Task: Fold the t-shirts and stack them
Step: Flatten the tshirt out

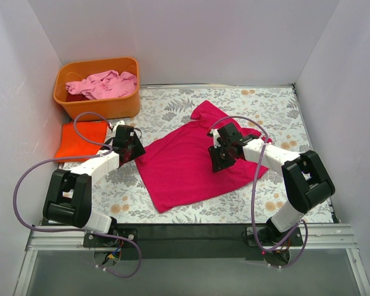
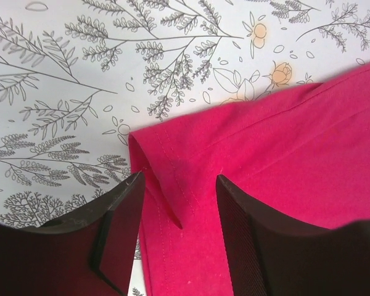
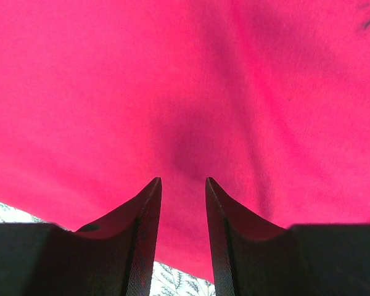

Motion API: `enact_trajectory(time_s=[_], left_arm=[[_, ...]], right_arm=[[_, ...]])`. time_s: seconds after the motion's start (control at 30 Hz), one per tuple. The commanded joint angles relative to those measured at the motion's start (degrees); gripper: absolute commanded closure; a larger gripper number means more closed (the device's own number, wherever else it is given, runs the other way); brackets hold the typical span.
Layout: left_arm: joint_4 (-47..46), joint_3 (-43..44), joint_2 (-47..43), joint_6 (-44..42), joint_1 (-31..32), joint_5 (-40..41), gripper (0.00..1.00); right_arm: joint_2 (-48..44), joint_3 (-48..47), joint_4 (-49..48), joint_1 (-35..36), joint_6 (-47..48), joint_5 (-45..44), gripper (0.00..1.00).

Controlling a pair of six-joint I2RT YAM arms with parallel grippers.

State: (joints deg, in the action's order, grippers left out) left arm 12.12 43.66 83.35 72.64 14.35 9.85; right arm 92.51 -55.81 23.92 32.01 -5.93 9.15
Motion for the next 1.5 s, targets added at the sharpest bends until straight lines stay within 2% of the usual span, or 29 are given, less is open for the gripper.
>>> enact_trajectory(time_s=[0.0,0.43,0.77,0.8,1.0,1.07,1.2,1.47], left_arm=[[-2.01,-1.12,0.85,2.5,-0.2,-1.14,0.54],[-3.24,-1.12,2.61,3.38,-0.64,-0.71,0.61],[-4.3,-2.26,3.66,4.09,-1.34,0.0,0.61],[-4.38,-2.09,3.66,4.26,-1.43,-0.09,0.63],[-5.26,-0.68,2.61,3.39,-1.52,0.96,0.93],[-5.18,0.37,2.43,2.86,-1.78,1.66,1.0],[-5.26,1.87,2.17,2.07,-4.67,2.81,1.0],[-6.58,5.99,5.59,1.98,-11.71,-1.05,1.0]], right_arm=[[-0.22,0.62,-0.81,0.33,0.57,-0.36,0.65],[-0.31,1.41,-1.07,0.33,0.92,-1.41,0.65],[-0.23,2.28,-1.07,0.33,1.19,-1.94,0.65],[-0.14,2.37,-1.07,0.33,1.19,-2.03,0.66],[-0.84,4.56,-0.81,0.25,1.1,-3.17,0.66],[-1.28,5.45,-0.37,0.33,1.1,-3.35,0.66],[-2.51,8.17,2.0,0.25,0.4,-4.49,0.66],[-4.09,12.22,6.66,-0.54,-1.1,-3.79,0.67]])
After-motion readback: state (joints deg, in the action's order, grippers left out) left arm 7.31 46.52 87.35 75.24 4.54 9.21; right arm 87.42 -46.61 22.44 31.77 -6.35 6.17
